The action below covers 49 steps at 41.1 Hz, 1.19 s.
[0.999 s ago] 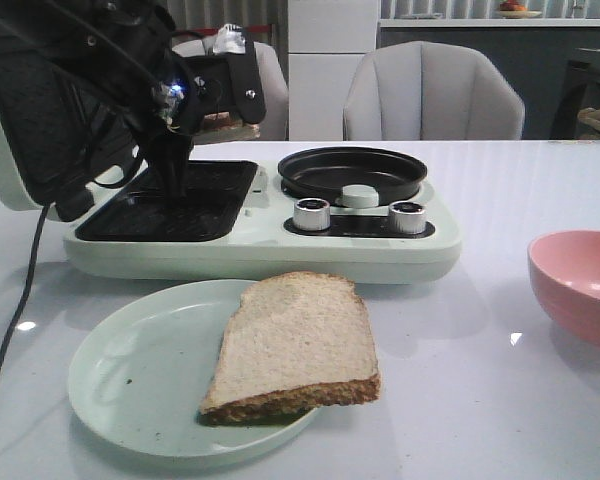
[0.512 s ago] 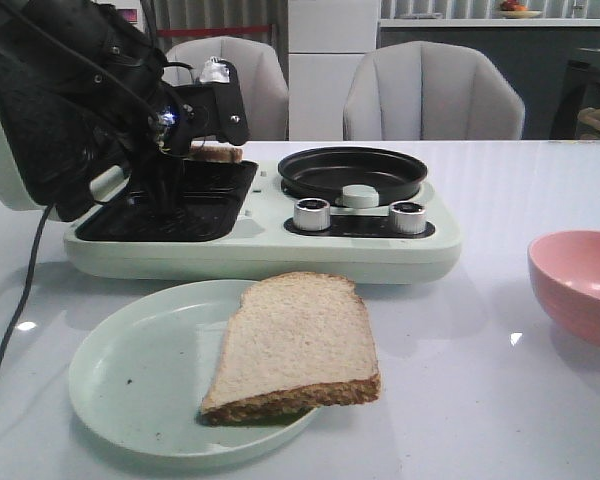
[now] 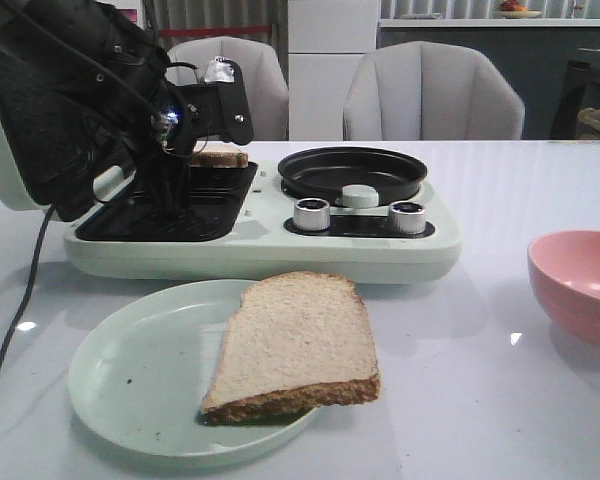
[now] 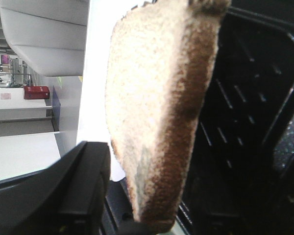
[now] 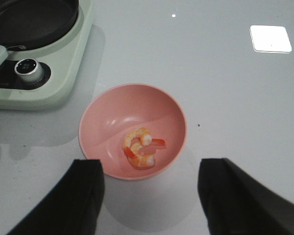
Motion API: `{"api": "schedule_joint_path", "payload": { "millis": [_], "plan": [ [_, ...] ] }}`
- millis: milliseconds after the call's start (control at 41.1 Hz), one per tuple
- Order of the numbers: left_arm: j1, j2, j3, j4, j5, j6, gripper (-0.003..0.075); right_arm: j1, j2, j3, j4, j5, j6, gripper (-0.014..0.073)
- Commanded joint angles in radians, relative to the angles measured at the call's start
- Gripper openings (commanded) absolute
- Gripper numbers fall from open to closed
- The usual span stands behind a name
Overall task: Make breakfast with bread and shrimp
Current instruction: 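Lower the bread onto the farther sandwich plate and open the left gripper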
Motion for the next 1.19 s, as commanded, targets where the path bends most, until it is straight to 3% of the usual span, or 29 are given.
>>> {"api": "schedule_joint_path", "payload": {
  "millis": [0,292,512,731,877,1047,1169],
  "plan": [
    [-0.001,-0.108,-0.009,0.054,0.062,-0.013,0.0405,-0.005,0.006,-0.035,-0.006,-0.068,-0.001,0.0527],
    [-0.007,-0.211,0.111,0.054,0.081,-0.013,0.0405,-0.005,0.006,-0.035,-0.006,-0.068,-0.001,0.0527],
    [-0.070,-0.257,0.208,0.010,0.261,-0.015,0.0405,-0.005,0.006,-0.035,-0.006,-0.068,-0.001,0.0527],
    [-0.191,-0.354,0.220,-0.287,0.376,0.131,0.0405,-0.005,0.006,-0.035,-0.006,-0.068,-0.001,0.0527],
    [-0.260,-0.475,0.220,-0.580,0.411,0.272,0.0405,-0.005,0.006,-0.035,-0.006,-0.068,-0.001,0.0527],
    [-0.260,-0.658,0.222,-0.977,0.417,0.364,0.0405,-0.005,0.006,-0.035,-0.006,-0.068,-0.001,0.0527],
    [-0.260,-0.806,0.246,-1.170,0.427,0.421,0.0405,-0.005,0.006,-0.035,-0.006,-0.068,-0.001,0.0527]
  ]
}}
